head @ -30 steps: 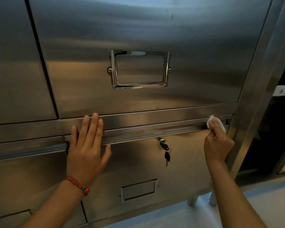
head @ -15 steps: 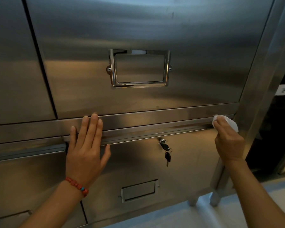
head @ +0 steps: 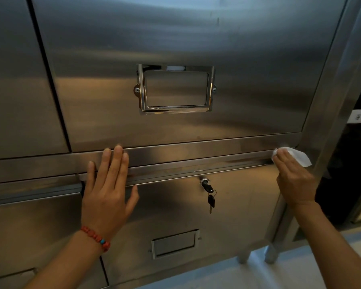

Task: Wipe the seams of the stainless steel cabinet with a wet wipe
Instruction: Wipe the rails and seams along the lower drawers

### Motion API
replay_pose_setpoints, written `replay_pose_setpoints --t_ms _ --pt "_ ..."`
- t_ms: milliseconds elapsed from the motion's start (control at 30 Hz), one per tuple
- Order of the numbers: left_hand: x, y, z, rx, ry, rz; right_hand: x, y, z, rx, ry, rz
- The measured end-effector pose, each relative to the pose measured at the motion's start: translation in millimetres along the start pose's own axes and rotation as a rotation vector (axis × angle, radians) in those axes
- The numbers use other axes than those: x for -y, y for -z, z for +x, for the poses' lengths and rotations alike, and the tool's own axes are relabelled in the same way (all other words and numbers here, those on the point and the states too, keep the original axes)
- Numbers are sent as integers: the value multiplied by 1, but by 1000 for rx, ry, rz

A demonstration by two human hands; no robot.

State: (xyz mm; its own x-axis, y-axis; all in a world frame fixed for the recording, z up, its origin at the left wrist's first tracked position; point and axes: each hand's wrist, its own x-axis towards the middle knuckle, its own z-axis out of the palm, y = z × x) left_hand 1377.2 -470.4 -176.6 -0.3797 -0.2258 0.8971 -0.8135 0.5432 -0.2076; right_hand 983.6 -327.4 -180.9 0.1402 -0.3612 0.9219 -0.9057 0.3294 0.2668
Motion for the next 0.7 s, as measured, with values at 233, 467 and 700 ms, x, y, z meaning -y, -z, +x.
replay_pose_setpoints --t_ms 233,467,700 --pt "1 -1 -1 -2 -6 -1 7 -1 0 9 27 12" --pt "1 -2 0 9 2 -6 20 6 7 -14 -55 20" --pt "0 0 0 13 3 -14 42 14 15 -15 -90 61"
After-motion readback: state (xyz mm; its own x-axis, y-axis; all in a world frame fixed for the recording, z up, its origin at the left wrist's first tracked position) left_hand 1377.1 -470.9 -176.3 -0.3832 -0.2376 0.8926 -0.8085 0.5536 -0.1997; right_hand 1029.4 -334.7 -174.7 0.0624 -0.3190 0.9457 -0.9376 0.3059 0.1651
